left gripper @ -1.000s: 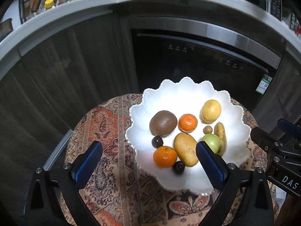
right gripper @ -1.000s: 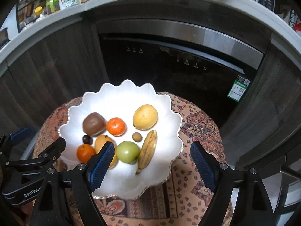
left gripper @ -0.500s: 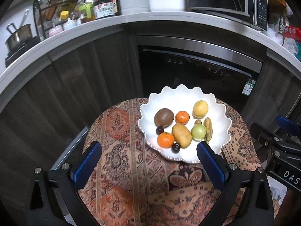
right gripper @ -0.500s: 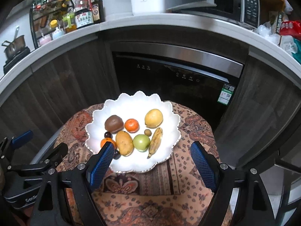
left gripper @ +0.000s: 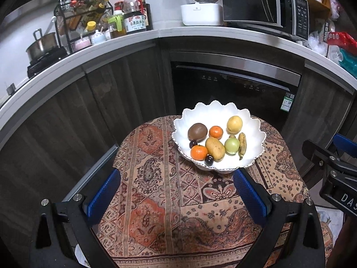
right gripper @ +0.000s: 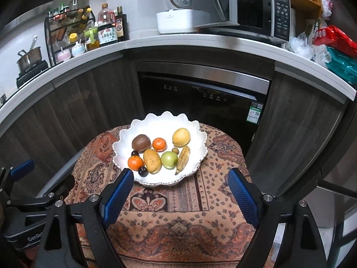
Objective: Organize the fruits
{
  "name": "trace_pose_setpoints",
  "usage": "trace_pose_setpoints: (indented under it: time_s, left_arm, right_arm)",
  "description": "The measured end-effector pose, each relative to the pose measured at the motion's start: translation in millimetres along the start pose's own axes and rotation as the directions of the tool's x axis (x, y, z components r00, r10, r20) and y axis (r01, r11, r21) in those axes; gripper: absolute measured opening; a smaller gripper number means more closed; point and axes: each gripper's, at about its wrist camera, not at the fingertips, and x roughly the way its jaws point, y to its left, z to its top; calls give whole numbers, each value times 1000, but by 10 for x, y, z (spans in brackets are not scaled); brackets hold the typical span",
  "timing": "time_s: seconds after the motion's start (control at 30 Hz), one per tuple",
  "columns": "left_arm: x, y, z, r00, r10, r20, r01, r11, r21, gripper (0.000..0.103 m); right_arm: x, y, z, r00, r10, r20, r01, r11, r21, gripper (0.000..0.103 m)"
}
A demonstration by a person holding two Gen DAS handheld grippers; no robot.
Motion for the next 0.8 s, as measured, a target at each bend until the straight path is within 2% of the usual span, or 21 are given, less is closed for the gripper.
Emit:
trace_pose_setpoints:
  time_s: [0.3, 0.8]
  left_arm:
    - [-326, 27, -193, 999, 19, 29, -19, 1000, -16, 103]
    - [-562, -14, -467, 999, 25, 40, -25, 1000, -17, 103]
  right_arm:
    - [-301, -7, -221, 1000, 5, 27, -5, 1000, 1, 87]
    - [-547, -72, -500, 999, 7, 45, -8, 1000, 19, 87]
